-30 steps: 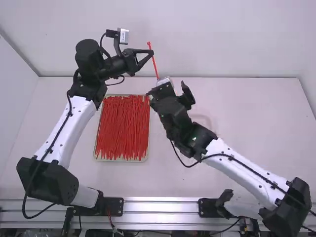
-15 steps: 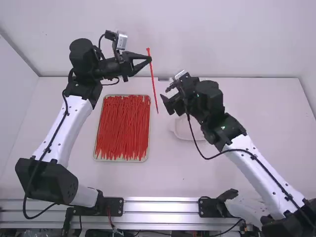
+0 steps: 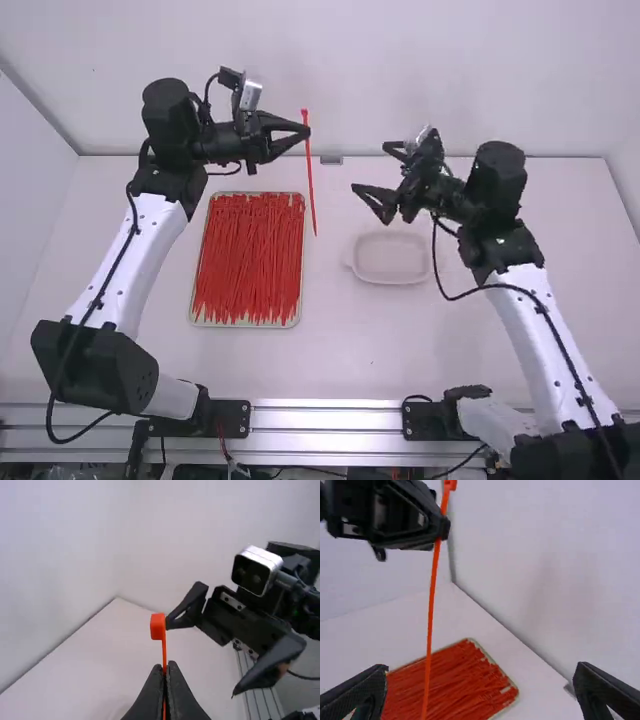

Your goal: Fasten the cable tie

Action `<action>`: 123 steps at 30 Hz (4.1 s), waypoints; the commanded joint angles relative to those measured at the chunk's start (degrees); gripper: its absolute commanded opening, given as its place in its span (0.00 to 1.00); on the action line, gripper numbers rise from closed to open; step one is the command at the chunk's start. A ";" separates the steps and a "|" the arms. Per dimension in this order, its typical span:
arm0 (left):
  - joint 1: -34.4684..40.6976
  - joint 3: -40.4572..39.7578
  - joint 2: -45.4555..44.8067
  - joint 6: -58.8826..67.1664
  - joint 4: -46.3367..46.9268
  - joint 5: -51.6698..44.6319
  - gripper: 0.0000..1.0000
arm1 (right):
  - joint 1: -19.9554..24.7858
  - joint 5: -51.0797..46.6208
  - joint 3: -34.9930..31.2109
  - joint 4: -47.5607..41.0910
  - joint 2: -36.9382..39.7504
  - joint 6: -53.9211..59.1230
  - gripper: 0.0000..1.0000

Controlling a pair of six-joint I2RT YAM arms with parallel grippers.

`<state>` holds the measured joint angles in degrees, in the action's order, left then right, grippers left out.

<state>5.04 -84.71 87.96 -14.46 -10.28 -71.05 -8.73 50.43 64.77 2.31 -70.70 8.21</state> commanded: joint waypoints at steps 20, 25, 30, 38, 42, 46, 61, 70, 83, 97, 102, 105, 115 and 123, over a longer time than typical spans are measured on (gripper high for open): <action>0.07 -1.09 -0.20 2.32 -3.72 -9.57 0.02 | 3.72 17.51 1.95 29.92 -10.49 -20.11 0.99; 0.20 -1.09 -0.20 2.32 -3.69 -9.53 0.02 | 2.99 17.40 1.95 31.67 -10.75 -20.41 0.99; -0.02 -1.09 -0.20 2.19 -4.85 -9.55 0.02 | 2.64 17.27 1.95 32.02 -10.75 -20.41 0.99; 1.03 -1.11 -0.20 -9.70 -18.67 -9.31 0.02 | -0.31 17.27 1.95 31.61 -10.75 -18.82 0.99; 1.03 -1.11 -0.20 -15.06 -24.33 -9.14 0.02 | -2.29 16.94 1.95 30.73 -10.75 -18.23 0.99; 1.01 -1.11 -0.20 -19.06 -25.55 -7.39 0.02 | -4.28 16.41 1.95 29.81 -10.75 -16.55 0.99; 0.96 -1.66 -0.20 -41.33 -45.64 -4.33 0.02 | -8.52 13.66 1.90 20.76 -10.75 -9.18 1.00; 0.96 -3.78 -0.20 -42.75 -43.98 -4.42 0.02 | -8.76 14.25 1.90 19.28 -10.75 -9.22 1.00; 3.91 -3.74 -0.17 -25.97 -24.24 -3.89 0.02 | -10.40 14.25 1.90 24.02 -10.75 -10.93 0.80; 3.96 -3.74 -0.17 -25.94 -24.63 -2.99 0.06 | -10.40 14.23 1.90 24.06 -10.75 -10.91 0.00; 3.72 -3.74 -0.20 -26.01 -26.73 -2.49 0.25 | -10.40 14.23 1.90 24.24 -10.75 -10.93 0.00; 3.58 -3.74 -0.20 -26.45 -28.46 -2.47 0.28 | -10.38 14.23 1.90 24.04 -10.75 -10.93 0.00; 4.35 -3.74 -0.20 -26.38 -29.20 -1.75 0.27 | -10.40 14.14 1.90 24.06 -10.75 -10.88 0.00; 4.44 -3.74 -0.20 -26.38 -29.24 -0.87 0.25 | -10.40 14.05 1.90 24.17 -10.75 -10.73 0.00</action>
<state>9.17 -87.11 87.96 -40.88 -39.05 -72.73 -19.22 64.07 64.90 26.17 -81.21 -2.59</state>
